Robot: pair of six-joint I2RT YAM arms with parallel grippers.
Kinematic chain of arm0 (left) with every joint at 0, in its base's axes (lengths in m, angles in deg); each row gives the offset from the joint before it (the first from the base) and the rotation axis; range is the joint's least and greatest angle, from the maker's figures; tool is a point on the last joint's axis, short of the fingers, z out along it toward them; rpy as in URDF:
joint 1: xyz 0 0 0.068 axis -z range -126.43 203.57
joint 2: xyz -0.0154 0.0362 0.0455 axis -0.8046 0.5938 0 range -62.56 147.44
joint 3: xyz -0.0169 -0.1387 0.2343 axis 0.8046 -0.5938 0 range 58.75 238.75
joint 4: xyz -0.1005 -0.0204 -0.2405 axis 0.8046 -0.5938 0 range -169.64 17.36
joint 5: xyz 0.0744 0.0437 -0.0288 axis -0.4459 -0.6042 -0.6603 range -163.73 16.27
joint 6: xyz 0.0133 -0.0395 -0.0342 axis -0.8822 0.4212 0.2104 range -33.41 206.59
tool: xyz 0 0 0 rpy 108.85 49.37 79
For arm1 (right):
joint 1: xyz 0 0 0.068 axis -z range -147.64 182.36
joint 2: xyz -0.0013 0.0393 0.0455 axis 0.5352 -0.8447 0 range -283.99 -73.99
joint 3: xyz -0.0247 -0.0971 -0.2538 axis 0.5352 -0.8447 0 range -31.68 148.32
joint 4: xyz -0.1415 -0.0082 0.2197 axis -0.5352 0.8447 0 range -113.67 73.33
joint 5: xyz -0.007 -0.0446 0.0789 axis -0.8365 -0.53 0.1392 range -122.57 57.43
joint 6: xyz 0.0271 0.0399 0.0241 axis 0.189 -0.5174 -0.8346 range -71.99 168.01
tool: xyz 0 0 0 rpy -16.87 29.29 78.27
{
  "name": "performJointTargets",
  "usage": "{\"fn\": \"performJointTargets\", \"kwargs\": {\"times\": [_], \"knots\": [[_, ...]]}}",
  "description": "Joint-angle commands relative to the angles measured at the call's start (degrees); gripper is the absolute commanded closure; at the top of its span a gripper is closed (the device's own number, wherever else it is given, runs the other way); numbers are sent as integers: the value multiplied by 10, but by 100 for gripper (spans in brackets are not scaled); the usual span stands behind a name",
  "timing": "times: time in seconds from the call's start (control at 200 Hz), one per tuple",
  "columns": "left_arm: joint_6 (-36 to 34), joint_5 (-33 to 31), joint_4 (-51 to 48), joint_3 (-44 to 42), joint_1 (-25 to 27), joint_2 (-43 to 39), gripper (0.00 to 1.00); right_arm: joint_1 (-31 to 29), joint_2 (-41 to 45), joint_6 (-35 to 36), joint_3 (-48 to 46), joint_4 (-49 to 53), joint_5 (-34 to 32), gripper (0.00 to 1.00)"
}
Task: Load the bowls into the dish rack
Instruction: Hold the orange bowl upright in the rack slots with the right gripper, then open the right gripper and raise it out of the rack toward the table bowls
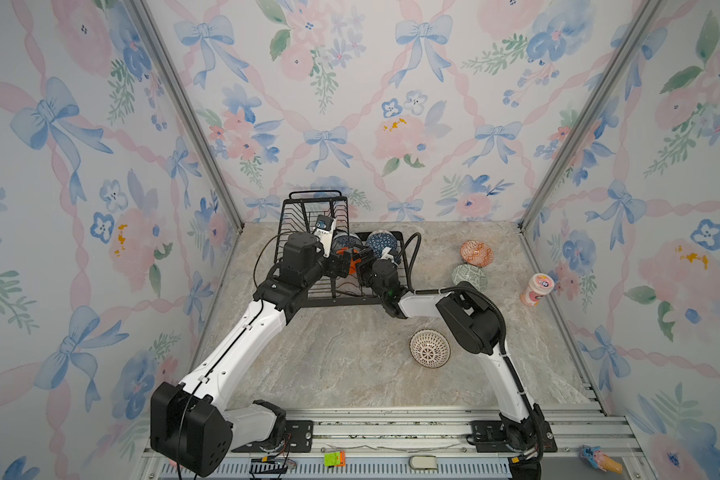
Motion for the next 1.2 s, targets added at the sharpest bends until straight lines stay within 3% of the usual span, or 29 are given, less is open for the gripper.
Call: {"fn": "performJointTargets", "kwargs": {"times": [0.0,0.165,0.345,0.675,0.86,1.035,1.19], "knots": [[9,-3,-12,-10,-3,-10,2,13,48,5,-28,-16,9,3],[11,-11,-11,-10,-3,-20,2,31,110,24,-76,-2,36,3],[15,-12,-9,-12,-3,-26,2,54,196,85,-103,104,84,3],[31,-14,41,-41,-3,-65,2,105,379,389,-106,469,73,3],[54,-18,43,-24,2,-75,2,159,381,481,-107,594,123,0],[99,-14,42,-26,17,-95,2,172,362,541,-99,643,140,15],[135,-57,42,-46,84,-115,2,159,332,571,-85,665,137,24]]}}
